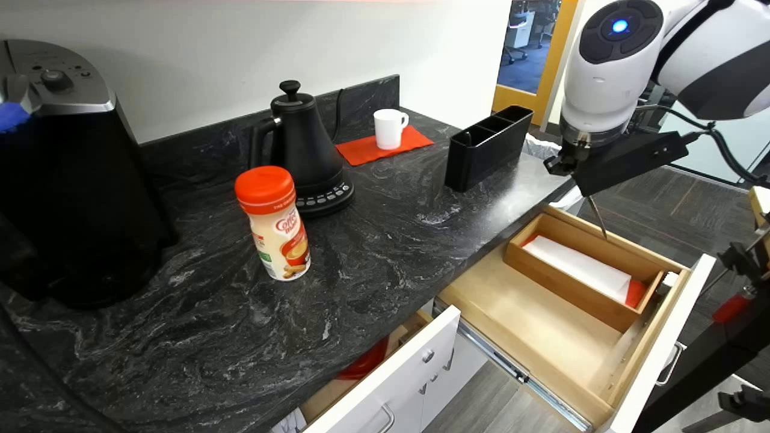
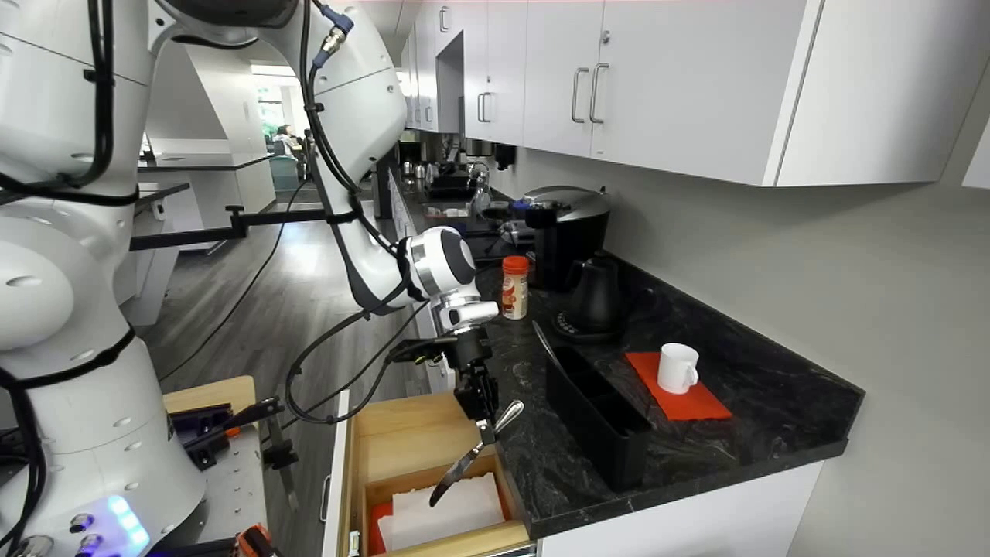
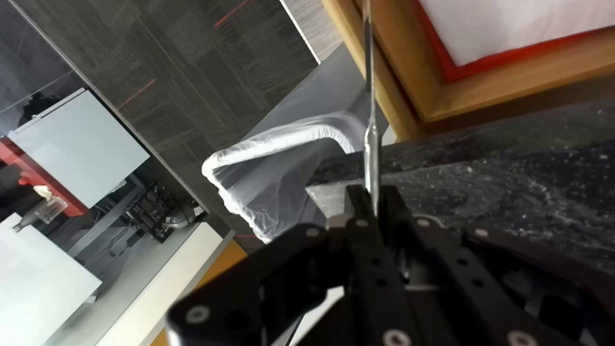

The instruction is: Remove the kitchen knife from the utensil holder and put it in the box that is in the open drawer

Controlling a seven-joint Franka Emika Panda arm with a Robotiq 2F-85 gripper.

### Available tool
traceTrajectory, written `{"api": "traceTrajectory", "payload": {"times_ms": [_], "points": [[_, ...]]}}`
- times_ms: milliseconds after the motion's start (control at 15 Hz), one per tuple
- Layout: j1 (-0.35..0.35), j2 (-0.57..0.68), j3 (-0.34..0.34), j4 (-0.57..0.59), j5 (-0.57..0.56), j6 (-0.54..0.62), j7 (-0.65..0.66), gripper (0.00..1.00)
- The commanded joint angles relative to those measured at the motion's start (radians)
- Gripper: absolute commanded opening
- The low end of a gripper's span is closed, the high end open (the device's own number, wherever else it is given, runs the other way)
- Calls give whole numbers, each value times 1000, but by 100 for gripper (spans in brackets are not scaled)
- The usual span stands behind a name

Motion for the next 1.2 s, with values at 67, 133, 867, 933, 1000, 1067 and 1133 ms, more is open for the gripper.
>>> {"api": "traceTrajectory", "payload": {"times_ms": [67,133,867,933,1000,1067,1133], "points": [[-32,30,-15,-21,51,112,-105,7],[-33,39,-17,-20,62,127,-129,7],[-11,49,-31,-46,291,126,-502,7],[-8,47,-35,-48,311,124,-523,7],[-4,47,-40,-49,327,123,-542,7],[-1,47,-43,-50,346,123,-563,7],[3,48,-47,-50,360,124,-578,7]]}}
